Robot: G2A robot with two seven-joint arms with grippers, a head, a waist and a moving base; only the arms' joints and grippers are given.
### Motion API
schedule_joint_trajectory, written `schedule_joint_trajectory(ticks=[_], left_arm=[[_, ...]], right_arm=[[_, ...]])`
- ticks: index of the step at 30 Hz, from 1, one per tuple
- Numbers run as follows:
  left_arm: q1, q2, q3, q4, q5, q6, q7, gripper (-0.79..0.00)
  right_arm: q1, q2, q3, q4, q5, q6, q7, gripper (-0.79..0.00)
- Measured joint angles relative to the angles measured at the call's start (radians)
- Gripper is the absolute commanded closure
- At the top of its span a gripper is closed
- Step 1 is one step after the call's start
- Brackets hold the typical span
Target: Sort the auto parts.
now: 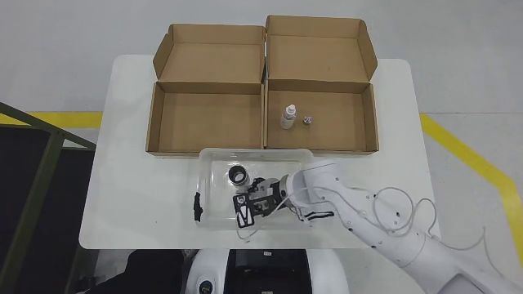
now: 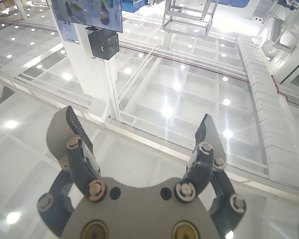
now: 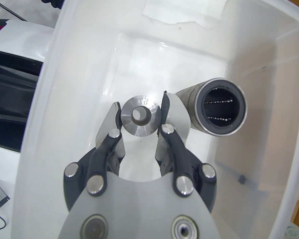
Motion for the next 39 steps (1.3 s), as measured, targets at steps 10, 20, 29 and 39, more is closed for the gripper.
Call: schedule_joint_trajectory(ticks=[10,20,29,39], left_arm=[[0.000,0.000,0.000,0.000,0.000,0.000,0.000,-0.785],[0.000,0.000,0.000,0.000,0.000,0.000,0.000,-0.785],[0.000,0.000,0.000,0.000,0.000,0.000,0.000,-0.785],[0.000,0.000,0.000,0.000,0.000,0.000,0.000,-0.785]], right_arm=[[-0.055,0.035,0.107,-0.136,0.045,-0.035,-0.011,0.000],[-0.119,0.067,0.235,-0.231,0.068,-0.026,-0.091,0.000],[-0.130,0.069,0.290,-0.236,0.077,0.037,-0.224,0.000],[-0.123,0.070,0.345,-0.261,0.114,0.058,-0.305,0.000]])
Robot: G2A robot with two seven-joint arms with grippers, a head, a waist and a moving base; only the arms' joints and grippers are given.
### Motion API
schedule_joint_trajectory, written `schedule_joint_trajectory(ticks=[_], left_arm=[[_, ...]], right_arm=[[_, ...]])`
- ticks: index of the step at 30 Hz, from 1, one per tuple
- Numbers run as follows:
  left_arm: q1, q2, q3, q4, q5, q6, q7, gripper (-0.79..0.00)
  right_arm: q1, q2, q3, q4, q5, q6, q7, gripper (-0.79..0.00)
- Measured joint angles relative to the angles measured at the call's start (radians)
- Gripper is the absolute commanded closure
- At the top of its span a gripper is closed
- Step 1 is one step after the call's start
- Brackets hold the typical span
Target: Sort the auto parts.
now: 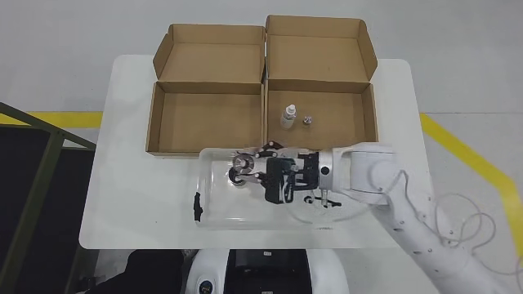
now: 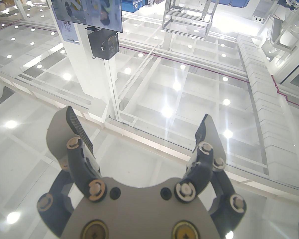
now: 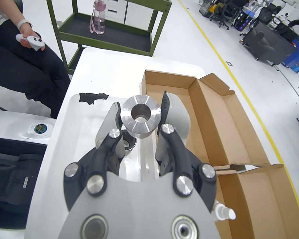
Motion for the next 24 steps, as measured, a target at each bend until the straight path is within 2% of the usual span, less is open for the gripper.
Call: schedule_joint_trajectory(ticks=[7,24], left_arm=[[0.000,0.000,0.000,0.000,0.000,0.000,0.000,-0.785],[0.000,0.000,0.000,0.000,0.000,0.000,0.000,-0.785]], right_arm=[[-0.011,0.005,0.052,-0.042,0.032,0.003,-0.041,0.000],[-0.082,0.034,0.259,-0.115,0.097,-0.014,-0.115,0.000]])
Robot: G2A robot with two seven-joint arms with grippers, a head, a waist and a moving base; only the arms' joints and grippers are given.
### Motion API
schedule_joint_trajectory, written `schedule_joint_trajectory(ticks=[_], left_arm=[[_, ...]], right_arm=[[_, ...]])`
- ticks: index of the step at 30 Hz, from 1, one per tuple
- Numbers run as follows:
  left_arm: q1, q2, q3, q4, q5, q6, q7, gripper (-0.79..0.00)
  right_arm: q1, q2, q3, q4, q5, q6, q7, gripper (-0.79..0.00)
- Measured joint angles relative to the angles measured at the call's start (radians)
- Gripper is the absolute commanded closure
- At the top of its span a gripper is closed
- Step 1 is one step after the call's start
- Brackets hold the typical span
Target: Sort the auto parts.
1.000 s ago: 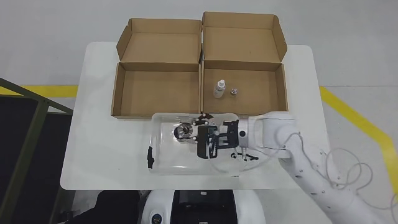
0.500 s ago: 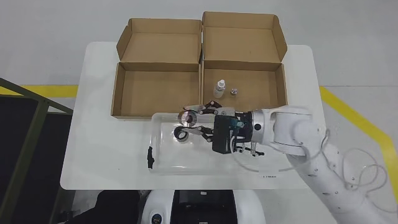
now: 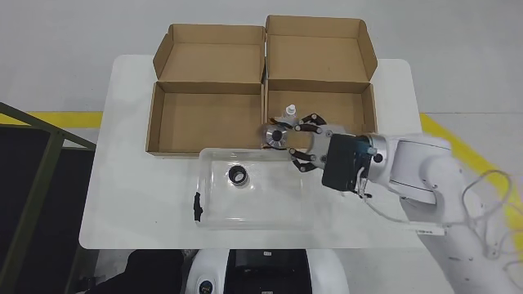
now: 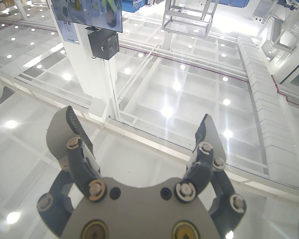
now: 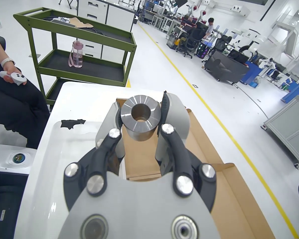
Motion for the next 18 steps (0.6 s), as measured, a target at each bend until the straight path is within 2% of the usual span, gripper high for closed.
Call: schedule_joint_trajectory(ticks=[18], left_arm=[[0.000,0.000,0.000,0.000,0.000,0.000,0.000,-0.785]], right_arm=[[-0.045,0.013,0.101,-0.035,0.026,0.008,-0.049,0.000]])
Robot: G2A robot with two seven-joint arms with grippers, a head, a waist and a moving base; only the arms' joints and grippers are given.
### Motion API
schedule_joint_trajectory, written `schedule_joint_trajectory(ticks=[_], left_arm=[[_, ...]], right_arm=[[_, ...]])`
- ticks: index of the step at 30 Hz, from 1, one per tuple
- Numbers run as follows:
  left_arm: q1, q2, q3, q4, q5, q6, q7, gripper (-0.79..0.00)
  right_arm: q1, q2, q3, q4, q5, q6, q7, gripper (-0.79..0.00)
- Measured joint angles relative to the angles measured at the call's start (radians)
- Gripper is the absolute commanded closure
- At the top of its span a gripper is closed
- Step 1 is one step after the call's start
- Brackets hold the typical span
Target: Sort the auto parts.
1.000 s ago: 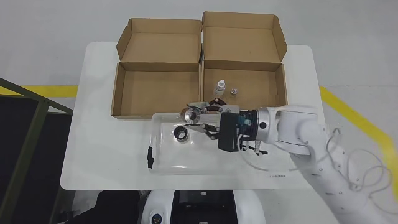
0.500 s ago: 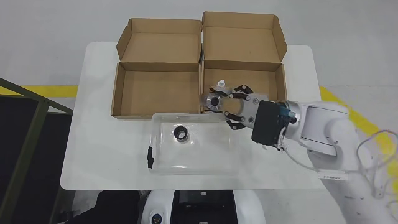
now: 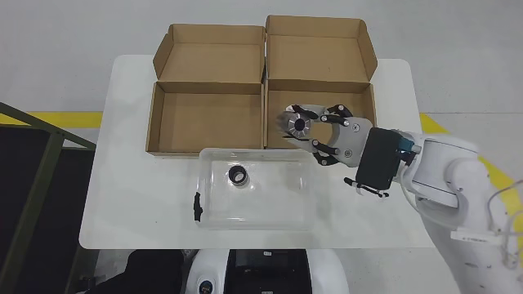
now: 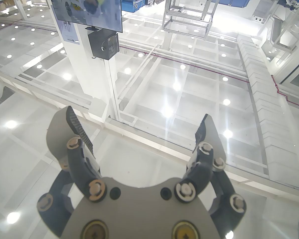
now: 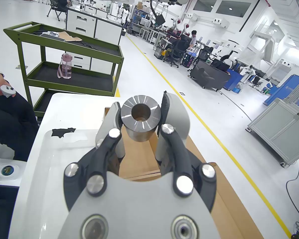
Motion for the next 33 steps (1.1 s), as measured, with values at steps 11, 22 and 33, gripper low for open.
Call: schedule_joint_trajectory(ticks=[11,22,33], left_arm=[[0.000,0.000,0.000,0.000,0.000,0.000,0.000,-0.785],[0.000,0.000,0.000,0.000,0.000,0.000,0.000,-0.785],[0.000,0.000,0.000,0.000,0.000,0.000,0.000,-0.785]], right_arm=[[0.015,-0.001,-0.028,0.012,-0.011,0.001,0.009,0.000],[0.097,-0.021,-0.193,0.091,-0.055,0.008,0.074,0.000],[0.203,-0.052,-0.357,0.212,-0.083,0.031,0.174,0.000]])
